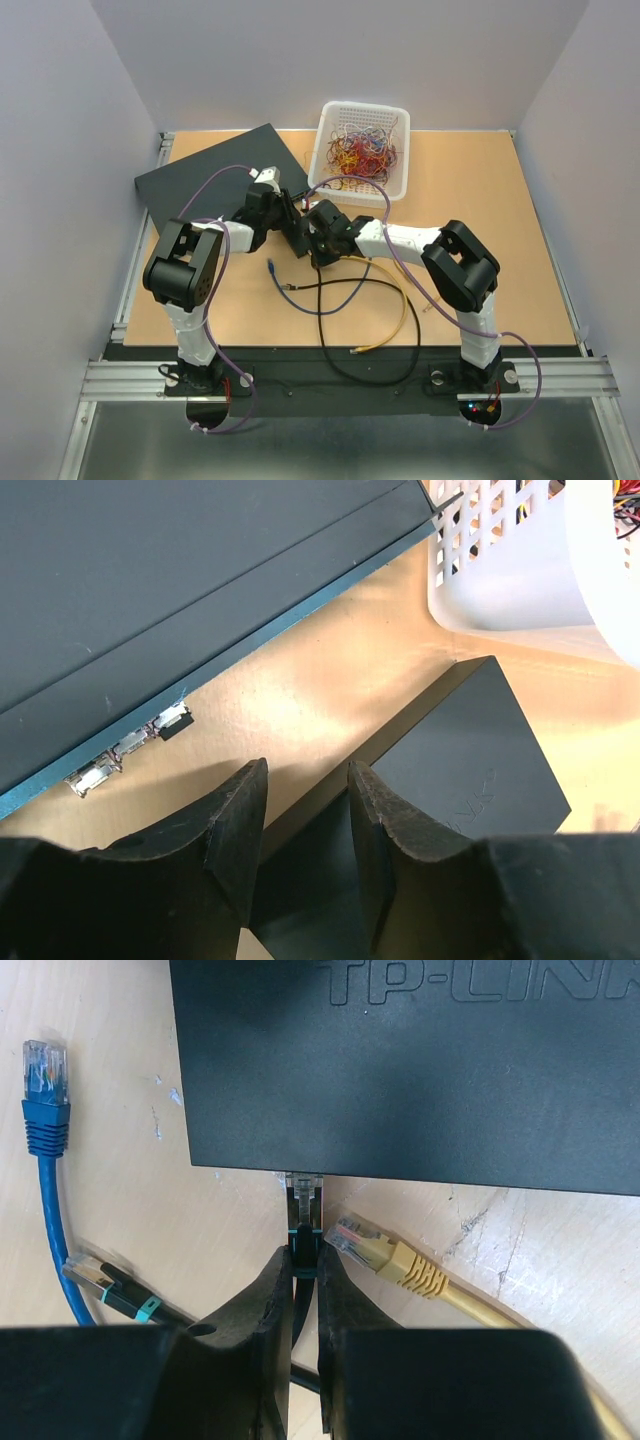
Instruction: Insert the plug into the switch port
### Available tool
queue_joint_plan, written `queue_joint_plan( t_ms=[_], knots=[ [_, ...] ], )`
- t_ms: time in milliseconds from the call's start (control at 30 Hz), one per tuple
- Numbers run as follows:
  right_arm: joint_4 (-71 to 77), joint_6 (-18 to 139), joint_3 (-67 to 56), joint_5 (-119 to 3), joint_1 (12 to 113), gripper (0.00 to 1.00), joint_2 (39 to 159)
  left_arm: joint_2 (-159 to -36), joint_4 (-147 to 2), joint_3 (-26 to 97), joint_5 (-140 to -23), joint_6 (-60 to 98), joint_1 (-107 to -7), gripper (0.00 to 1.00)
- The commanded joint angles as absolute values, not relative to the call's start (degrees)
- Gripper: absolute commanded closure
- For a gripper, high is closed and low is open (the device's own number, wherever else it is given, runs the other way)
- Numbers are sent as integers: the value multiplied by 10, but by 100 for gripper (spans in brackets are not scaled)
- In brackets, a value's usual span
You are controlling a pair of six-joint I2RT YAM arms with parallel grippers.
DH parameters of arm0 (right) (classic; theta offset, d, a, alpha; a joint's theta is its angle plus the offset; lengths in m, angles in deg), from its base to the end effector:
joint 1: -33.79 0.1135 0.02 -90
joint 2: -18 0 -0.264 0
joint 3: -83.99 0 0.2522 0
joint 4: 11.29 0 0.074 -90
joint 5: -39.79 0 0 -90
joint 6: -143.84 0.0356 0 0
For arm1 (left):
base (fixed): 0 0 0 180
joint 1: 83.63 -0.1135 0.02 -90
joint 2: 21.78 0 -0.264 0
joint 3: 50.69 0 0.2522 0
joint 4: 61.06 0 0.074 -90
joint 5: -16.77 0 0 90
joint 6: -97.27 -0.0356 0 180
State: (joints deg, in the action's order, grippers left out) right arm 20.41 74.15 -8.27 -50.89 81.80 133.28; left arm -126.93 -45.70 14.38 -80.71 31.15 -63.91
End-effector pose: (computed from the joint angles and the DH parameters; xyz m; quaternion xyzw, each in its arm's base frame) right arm 0.2861 0.3185 0.1641 -0.2299 0.9248 0.1748 0.2476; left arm 0.3573 -0.1330 0.1602 0.0047 0.8410 -0.2509 0.4793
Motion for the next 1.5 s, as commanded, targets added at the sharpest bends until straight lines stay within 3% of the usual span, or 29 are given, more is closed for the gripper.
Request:
queue_joint_plan(
  t_ms=[0, 667, 1467],
  knots=[
    [251, 742, -101, -516, 818, 100, 1337, -1249, -475, 135, -803, 312, -634, 52],
    [339, 760, -191, -506, 835, 100, 1404, -1243, -484, 126, -778, 301, -634, 53],
    [440, 737, -354, -389, 836, 100, 1452, -1258, -466, 120, -806, 296, -633, 55]
  ],
)
